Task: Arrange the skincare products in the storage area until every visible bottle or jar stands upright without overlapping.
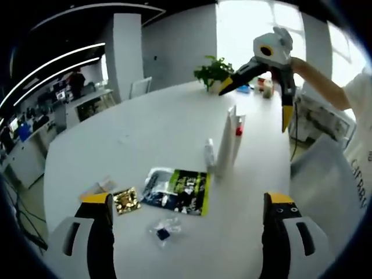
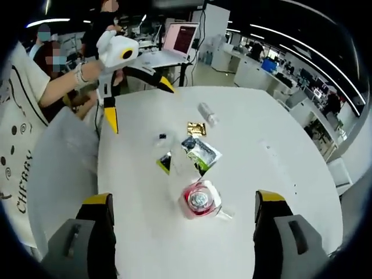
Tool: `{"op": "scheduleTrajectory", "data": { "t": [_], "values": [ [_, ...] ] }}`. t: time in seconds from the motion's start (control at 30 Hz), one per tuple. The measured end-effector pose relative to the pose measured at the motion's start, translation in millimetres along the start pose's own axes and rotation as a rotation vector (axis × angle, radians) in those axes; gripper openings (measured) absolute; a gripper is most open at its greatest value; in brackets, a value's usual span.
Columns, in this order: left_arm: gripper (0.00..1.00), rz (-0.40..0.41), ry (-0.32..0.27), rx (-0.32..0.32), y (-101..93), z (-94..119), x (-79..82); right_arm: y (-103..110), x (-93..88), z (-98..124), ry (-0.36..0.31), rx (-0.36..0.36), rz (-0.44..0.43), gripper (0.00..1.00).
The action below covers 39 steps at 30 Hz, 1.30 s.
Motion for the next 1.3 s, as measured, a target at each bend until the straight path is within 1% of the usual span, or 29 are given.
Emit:
{"op": "scheduleTrajectory", "data": {
  "t": [0.17, 0.23, 0.3, 0.37, 0.5, 0.57, 0.67, 0.73, 0.8, 0.83, 0.93, 1.03, 1.07, 1.13, 1.2, 1.3],
  "values": [
    [0.99, -0.011, 0.007, -0.010, -4.6, 2.3, -1.8, 5.2, -6.1, 5.4, 0.004, -0.010, -0.021, 1.00],
    [0.99, -0.015, 0.014, 0.000, -8.7, 3.3, -2.8, 7.9, -7.5, 7.3, 0.001, -0.029, -0.024, 1.00],
    [0.99, -0.016, 0.004, 0.021, -4.1, 4.5, -1.9, 9.4, -8.4, 9.3, -0.004, -0.043, -0.022, 1.00],
    [0.99, -0.020, -0.007, 0.028, -2.6, 5.3, -0.8, 8.9, -8.9, 10.3, -0.012, -0.050, -0.023, 1.00],
    [0.99, 0.000, -0.020, 0.035, -4.4, 5.1, 1.3, 7.8, -14.4, 9.5, 0.001, -0.061, -0.026, 1.00],
    [0.99, -0.002, -0.017, 0.033, -3.2, 4.4, 0.0, 6.2, -16.4, 10.4, 0.001, -0.063, -0.037, 1.00],
    [0.99, -0.010, -0.019, 0.041, -9.4, 4.1, 1.0, 3.6, -19.8, 12.6, 0.007, -0.064, -0.048, 1.00],
    [0.99, -0.003, -0.021, 0.036, -9.9, 4.1, 1.3, -0.9, -22.8, 11.2, 0.013, -0.061, -0.054, 1.00],
    [0.99, -0.005, -0.026, 0.044, -8.9, 4.3, 1.8, -1.5, -23.8, 13.1, 0.014, -0.066, -0.048, 1.00],
    [0.99, -0.010, -0.019, 0.050, -8.7, 4.6, 0.9, -3.0, -24.6, 13.2, 0.017, -0.067, -0.047, 1.00],
    [0.99, -0.010, -0.020, 0.057, -3.5, 5.6, 0.1, -8.5, -27.3, 12.2, 0.023, -0.074, -0.045, 1.00],
    [0.99, -0.017, -0.018, 0.056, -5.3, 5.1, -0.3, -14.4, -31.5, 9.5, 0.032, -0.080, -0.036, 1.00],
    [0.99, -0.024, -0.009, 0.053, -5.4, 4.1, -2.4, -17.9, -33.1, 8.2, 0.032, -0.077, -0.039, 1.00],
    [0.99, -0.056, 0.015, 0.054, -3.6, 3.0, -7.9, -17.3, -35.8, 3.7, 0.028, -0.073, -0.033, 1.00],
    [0.99, -0.054, 0.028, 0.070, 1.1, 3.0, -11.2, -21.0, -40.1, 1.6, 0.044, -0.082, -0.024, 1.00],
    [0.99, -0.038, 0.018, 0.050, -0.5, 5.3, -10.7, -25.3, -44.9, 2.4, 0.064, -0.087, 0.000, 1.00]
  ]
}}
Point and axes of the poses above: the point that each gripper's makers call its tool centre point, and the gripper's own axes: z roughly backward along the fingers, y roughly to its left, x roughly out of its top, the point moved 1 cm from there along z, roughly backward along the fingers, and after that the axes turned 4 degrees about x, right-handed, at the moved point
